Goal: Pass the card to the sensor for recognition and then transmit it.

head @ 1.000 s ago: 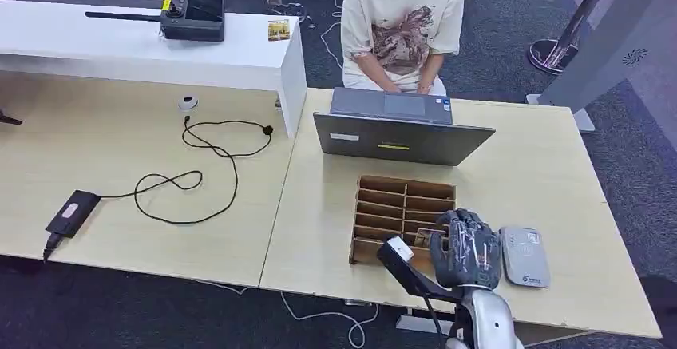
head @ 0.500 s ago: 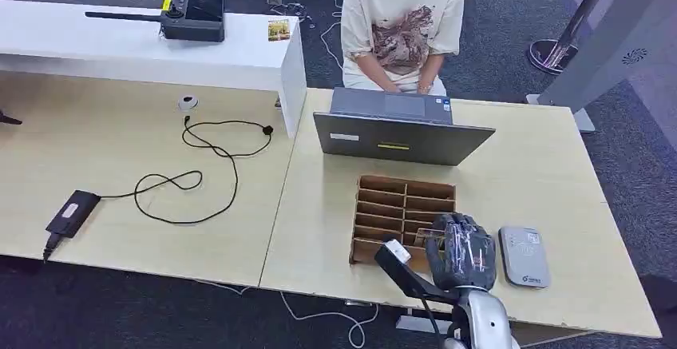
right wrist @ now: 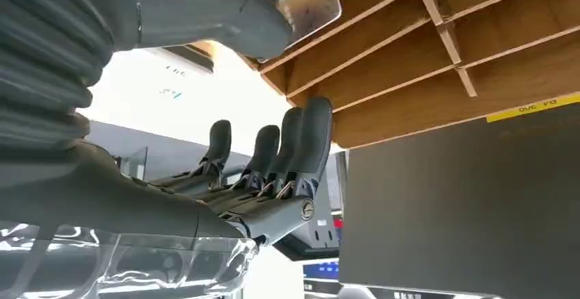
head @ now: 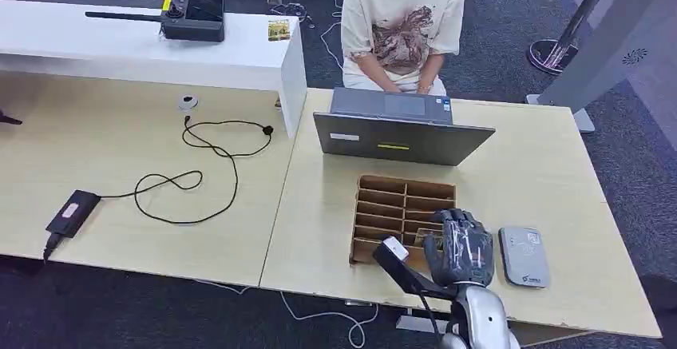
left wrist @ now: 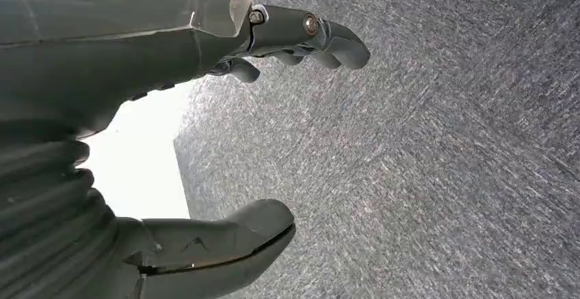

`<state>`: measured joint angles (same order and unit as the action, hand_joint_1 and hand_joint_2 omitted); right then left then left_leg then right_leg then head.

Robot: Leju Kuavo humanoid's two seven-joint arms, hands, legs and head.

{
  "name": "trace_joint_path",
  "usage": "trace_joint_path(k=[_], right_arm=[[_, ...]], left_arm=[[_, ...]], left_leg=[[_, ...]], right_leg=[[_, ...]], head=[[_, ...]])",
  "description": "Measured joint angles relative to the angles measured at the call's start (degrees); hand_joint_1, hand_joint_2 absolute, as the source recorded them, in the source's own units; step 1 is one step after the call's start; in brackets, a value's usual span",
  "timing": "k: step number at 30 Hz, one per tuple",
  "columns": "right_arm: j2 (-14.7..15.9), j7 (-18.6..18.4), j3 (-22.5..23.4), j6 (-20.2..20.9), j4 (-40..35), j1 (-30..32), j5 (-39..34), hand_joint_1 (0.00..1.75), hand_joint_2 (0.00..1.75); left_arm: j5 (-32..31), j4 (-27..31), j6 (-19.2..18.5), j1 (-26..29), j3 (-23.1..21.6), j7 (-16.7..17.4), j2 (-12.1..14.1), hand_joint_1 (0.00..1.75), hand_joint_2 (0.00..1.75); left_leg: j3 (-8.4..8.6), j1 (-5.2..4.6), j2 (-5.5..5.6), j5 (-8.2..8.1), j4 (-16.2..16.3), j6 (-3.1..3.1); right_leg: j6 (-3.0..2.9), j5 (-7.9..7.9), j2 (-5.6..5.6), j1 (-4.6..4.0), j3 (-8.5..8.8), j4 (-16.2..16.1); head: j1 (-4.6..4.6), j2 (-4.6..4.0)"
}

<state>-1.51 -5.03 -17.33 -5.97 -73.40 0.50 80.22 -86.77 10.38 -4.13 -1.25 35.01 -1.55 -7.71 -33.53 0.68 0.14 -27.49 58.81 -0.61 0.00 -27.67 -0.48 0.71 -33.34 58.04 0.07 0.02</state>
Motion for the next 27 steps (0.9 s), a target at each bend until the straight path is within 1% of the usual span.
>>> trace_joint_path(k=[4, 5, 10, 14, 16, 18, 24, 27], right_arm=[[0.02, 0.29, 0.0, 0.02, 1.07, -0.88, 0.02, 0.99, 1.75], [0.0, 0.39, 0.0, 0.02, 1.4, -1.11, 0.02, 0.96, 1.75], [0.0, 0.72, 0.0, 0.0, 2.93, -2.12, -0.24, 0.96, 1.75], [0.0, 0.92, 0.0, -0.02, 3.83, -2.61, -0.37, 0.93, 1.75], [0.0, 0.96, 0.0, 0.0, 4.24, -2.86, -0.39, 0.87, 1.75], [0.0, 0.98, 0.0, 0.0, 4.64, -3.19, -0.39, 0.93, 1.75], [0.0, 1.09, 0.0, -0.04, 5.93, -3.86, -0.57, 0.91, 1.75], [0.0, 1.18, -0.04, -0.11, 6.56, -4.26, -0.74, 0.93, 1.75]], left_arm=[[0.0, 0.0, 0.0, 0.0, 0.0, 0.0, 0.0, 0.0, 1.75], [0.0, 0.0, 0.0, 0.0, 0.0, 0.0, 0.02, 0.0, 1.75], [0.0, 0.0, 0.0, 0.0, 0.0, 0.0, 0.02, 0.0, 1.75], [0.0, 0.0, 0.0, 0.0, 0.0, 0.0, 0.02, 0.0, 1.75], [0.0, 0.0, 0.0, 0.0, 0.0, 0.0, 0.02, 0.0, 1.75], [0.0, 0.0, 0.0, 0.0, 0.0, 0.0, 0.02, 0.0, 1.75], [0.0, 0.0, 0.0, 0.01, 0.0, -0.02, 0.02, 0.0, 1.75], [0.0, 0.0, 0.02, 0.01, 0.0, -0.11, 0.02, 0.0, 1.75]], left_leg=[[0.0, 0.0, 0.0, 0.0, 0.0, 0.0], [0.0, 0.0, 0.0, 0.0, 0.0, 0.0], [0.0, 0.0, 0.0, 0.0, 0.0, 0.0], [0.0, 0.0, 0.01, 0.0, 0.0, 0.0], [0.0, 0.0, 0.0, 0.0, 0.0, 0.0], [0.0, 0.0, 0.0, 0.0, 0.0, 0.0], [0.0, 0.0, 0.0, 0.0, 0.0, 0.0], [-0.01, 0.0, 0.0, 0.0, 0.0, 0.0]], right_leg=[[0.0, 0.0, 0.0, 0.0, 0.0, 0.0], [0.0, 0.0, 0.0, 0.0, 0.0, 0.0], [0.0, 0.0, 0.0, 0.0, -0.01, 0.0], [0.0, 0.0, 0.0, 0.0, 0.0, 0.0], [0.0, 0.0, 0.0, 0.0, 0.0, 0.0], [0.0, 0.0, 0.0, 0.0, 0.0, 0.0], [0.0, 0.0, 0.0, 0.0, 0.0, 0.0], [0.0, 0.0, 0.0, 0.0, 0.0, 0.0]], head=[[0.0, -0.02], [0.0, 0.0], [0.0, -0.02], [0.0, 0.0], [0.0, 0.0], [0.0, 0.0], [0.0, -0.02], [0.0, 0.0]])
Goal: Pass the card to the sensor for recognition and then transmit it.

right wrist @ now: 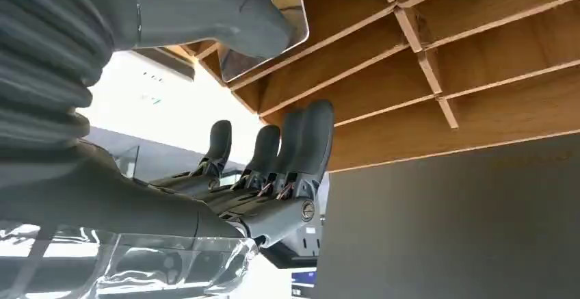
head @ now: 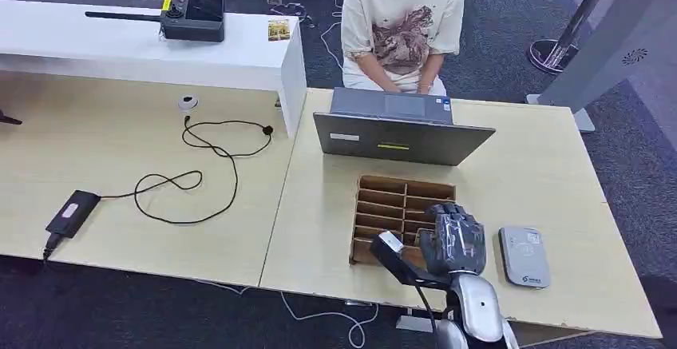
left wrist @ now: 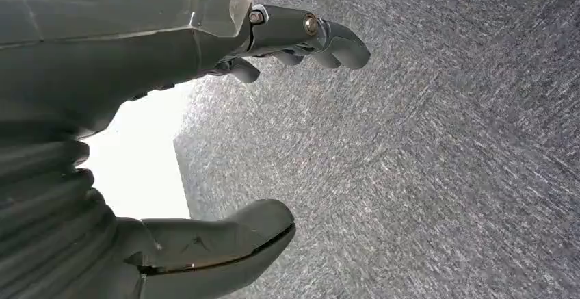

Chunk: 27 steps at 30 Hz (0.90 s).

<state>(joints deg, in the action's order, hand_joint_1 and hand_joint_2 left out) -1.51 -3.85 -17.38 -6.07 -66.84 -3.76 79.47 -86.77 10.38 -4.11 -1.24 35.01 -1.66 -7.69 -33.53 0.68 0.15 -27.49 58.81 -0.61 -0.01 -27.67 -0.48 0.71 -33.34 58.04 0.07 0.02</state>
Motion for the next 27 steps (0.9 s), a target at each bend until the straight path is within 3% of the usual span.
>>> trace_joint_path(k=[10, 27], right_arm=[[0.0, 0.09, -0.15, -0.09, 1.44, -0.46, -0.33, 1.03, 1.75], [0.0, -0.72, -0.17, -0.07, 1.44, -0.21, -0.48, 1.03, 1.75]], left_arm=[[0.02, 0.0, 0.04, 0.01, 0.0, -0.07, 0.0, 0.0, 1.75], [0.04, 0.0, 0.04, 0.01, 0.0, -0.07, 0.0, 0.0, 1.75]], left_leg=[[0.0, 0.0, 0.0, 0.0, 0.0, 0.0], [0.0, 0.0, 0.0, 0.0, 0.0, 0.0]], right_leg=[[0.0, 0.0, 0.0, 0.0, 0.0, 0.0], [0.0, 0.0, 0.0, 0.0, -0.01, 0.0]], head=[[0.0, -0.02], [0.0, -0.02]])
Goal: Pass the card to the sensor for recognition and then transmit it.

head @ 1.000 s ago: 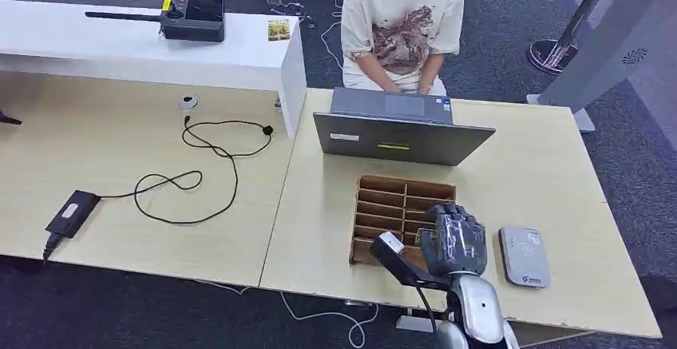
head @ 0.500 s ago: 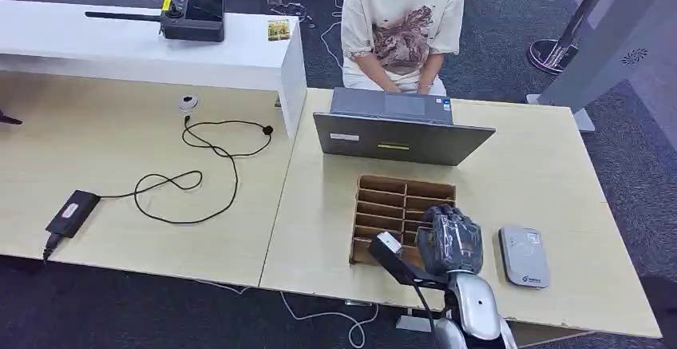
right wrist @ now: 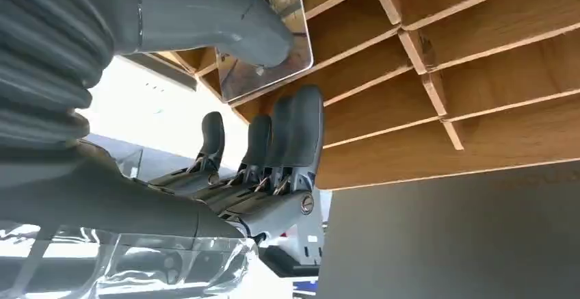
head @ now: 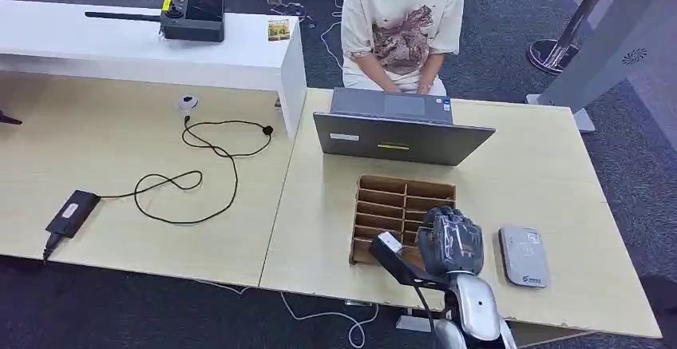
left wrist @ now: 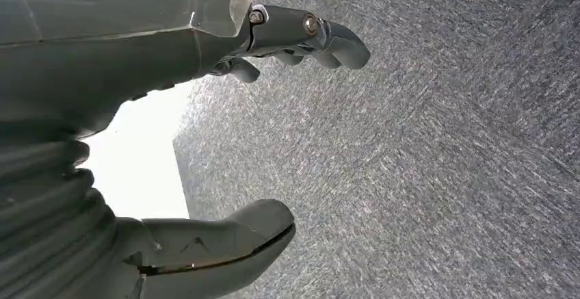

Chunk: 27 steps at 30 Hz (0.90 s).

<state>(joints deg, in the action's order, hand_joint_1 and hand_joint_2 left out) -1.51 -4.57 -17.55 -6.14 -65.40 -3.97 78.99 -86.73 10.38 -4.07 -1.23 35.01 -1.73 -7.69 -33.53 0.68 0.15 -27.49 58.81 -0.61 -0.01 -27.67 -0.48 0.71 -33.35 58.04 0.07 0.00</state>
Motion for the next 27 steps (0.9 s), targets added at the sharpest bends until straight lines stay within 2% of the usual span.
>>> trace_joint_path(k=[3, 8, 12, 13, 24, 27], right_arm=[[0.02, -0.05, 0.0, 0.0, -0.02, 0.12, 0.0, 1.01, 1.75], [0.02, -0.09, 0.0, 0.07, -0.17, 0.43, 0.02, 1.24, 1.75], [0.02, -0.22, 0.0, 0.07, -0.39, 0.69, 0.15, 1.26, 1.75], [0.02, -0.24, 0.0, 0.07, -0.5, 0.77, 0.15, 1.31, 1.75], [0.02, -0.39, 0.09, 0.02, -1.55, 1.54, 0.28, 1.29, 1.75], [0.02, -0.39, 0.15, 0.02, -1.75, 1.7, 0.33, 1.34, 1.75]], left_arm=[[0.0, 0.0, 0.0, 0.0, 0.0, 0.0, 0.0, 0.0, 1.75], [0.0, 0.0, -0.02, 0.0, 0.0, 0.0, 0.0, 0.0, 1.75], [0.0, 0.0, 0.0, 0.0, 0.0, 0.0, 0.0, 0.0, 1.75], [0.0, 0.0, 0.0, 0.0, 0.0, 0.0, 0.0, 0.0, 1.75], [-0.02, 0.0, 0.0, 0.0, 0.0, 0.0, 0.0, 0.0, 1.75], [-0.02, 0.0, 0.0, 0.0, 0.0, 0.0, 0.0, 0.0, 1.75]], left_leg=[[0.0, 0.0, 0.0, 0.0, 0.0, 0.0], [0.0, 0.0, 0.0, 0.0, 0.0, 0.0], [0.0, 0.0, 0.0, 0.0, 0.0, 0.0], [0.0, 0.0, 0.0, 0.0, 0.0, 0.0], [0.01, 0.0, -0.02, 0.0, 0.0, 0.0], [0.01, 0.0, -0.02, 0.0, 0.0, 0.0]], right_leg=[[0.0, 0.0, 0.0, 0.0, 0.0, 0.0], [0.0, 0.0, 0.0, 0.0, 0.0, 0.0], [0.0, 0.0, 0.0, 0.0, -0.01, 0.0], [0.0, 0.0, 0.0, 0.0, -0.01, 0.0], [0.0, 0.0, 0.01, 0.0, -0.01, 0.0], [0.0, 0.0, 0.01, 0.0, -0.01, 0.0]], head=[[0.0, 0.0], [0.0, 0.02], [0.0, 0.0], [0.0, 0.0], [0.0, 0.02], [0.0, 0.0]])
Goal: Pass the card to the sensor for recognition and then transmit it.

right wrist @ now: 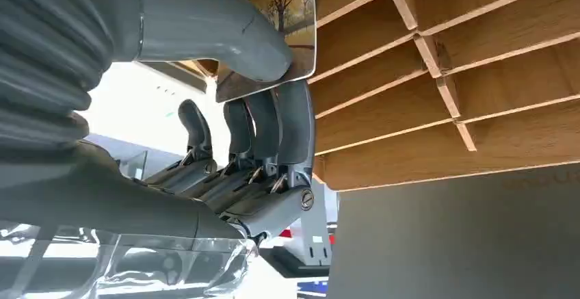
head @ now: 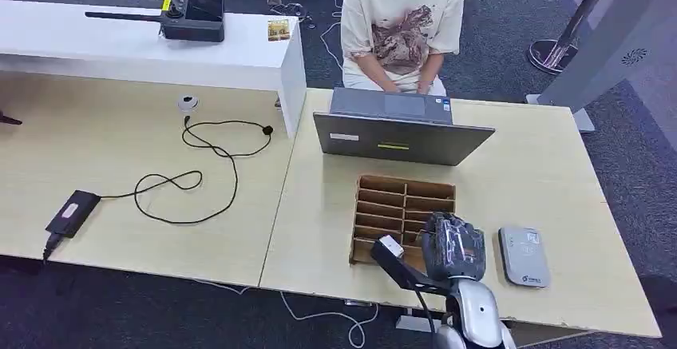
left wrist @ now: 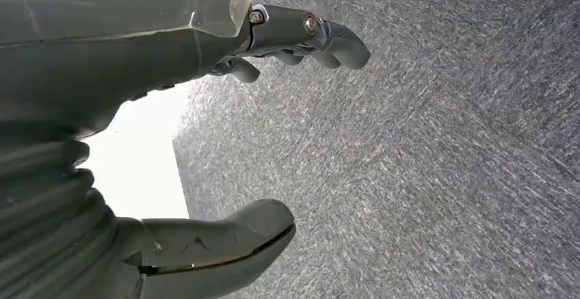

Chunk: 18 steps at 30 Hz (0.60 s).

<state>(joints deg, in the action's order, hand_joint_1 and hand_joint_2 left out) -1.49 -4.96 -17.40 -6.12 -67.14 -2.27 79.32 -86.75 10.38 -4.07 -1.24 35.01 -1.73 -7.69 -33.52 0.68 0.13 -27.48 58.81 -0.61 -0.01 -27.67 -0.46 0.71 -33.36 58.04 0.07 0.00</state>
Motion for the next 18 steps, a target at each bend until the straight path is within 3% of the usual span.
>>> trace_joint_path(k=[9, 13, 14, 18], right_arm=[[0.0, -0.28, 0.15, -0.07, -0.17, 0.16, 0.5, 1.34, 1.75], [0.0, -0.35, 0.31, -0.13, -0.22, 0.26, 0.55, 1.57, 1.75], [0.0, -0.13, 0.33, -0.33, -0.24, 0.3, 0.59, 1.71, 1.75], [0.0, 1.51, 0.31, -1.53, -0.74, 0.51, 0.7, 1.75, 1.75]], left_arm=[[-0.02, 0.0, 0.02, 0.0, 0.0, -0.02, 0.0, 0.0, 1.75], [-0.02, 0.0, 0.02, 0.0, 0.0, -0.02, 0.0, 0.0, 1.75], [-0.02, 0.0, 0.04, 0.0, 0.0, -0.04, 0.0, 0.0, 1.75], [-0.02, 0.0, 0.13, 0.0, 0.0, -0.35, 0.0, 0.0, 1.75]], left_leg=[[0.0, 0.0, -0.01, 0.0, 0.0, 0.0], [0.0, 0.0, 0.0, 0.0, 0.0, 0.0], [0.0, 0.0, 0.0, 0.0, 0.0, 0.0], [0.01, 0.0, -0.01, 0.0, 0.0, 0.0]], right_leg=[[0.0, 0.0, 0.01, 0.0, 0.0, 0.0], [0.0, 0.0, 0.01, 0.0, 0.0, 0.0], [0.0, 0.0, 0.01, 0.0, 0.0, 0.0], [0.0, 0.0, 0.01, 0.0, 0.0, 0.0]], head=[[0.0, 0.0], [0.0, 0.0], [0.0, 0.0], [-0.02, 0.02]])
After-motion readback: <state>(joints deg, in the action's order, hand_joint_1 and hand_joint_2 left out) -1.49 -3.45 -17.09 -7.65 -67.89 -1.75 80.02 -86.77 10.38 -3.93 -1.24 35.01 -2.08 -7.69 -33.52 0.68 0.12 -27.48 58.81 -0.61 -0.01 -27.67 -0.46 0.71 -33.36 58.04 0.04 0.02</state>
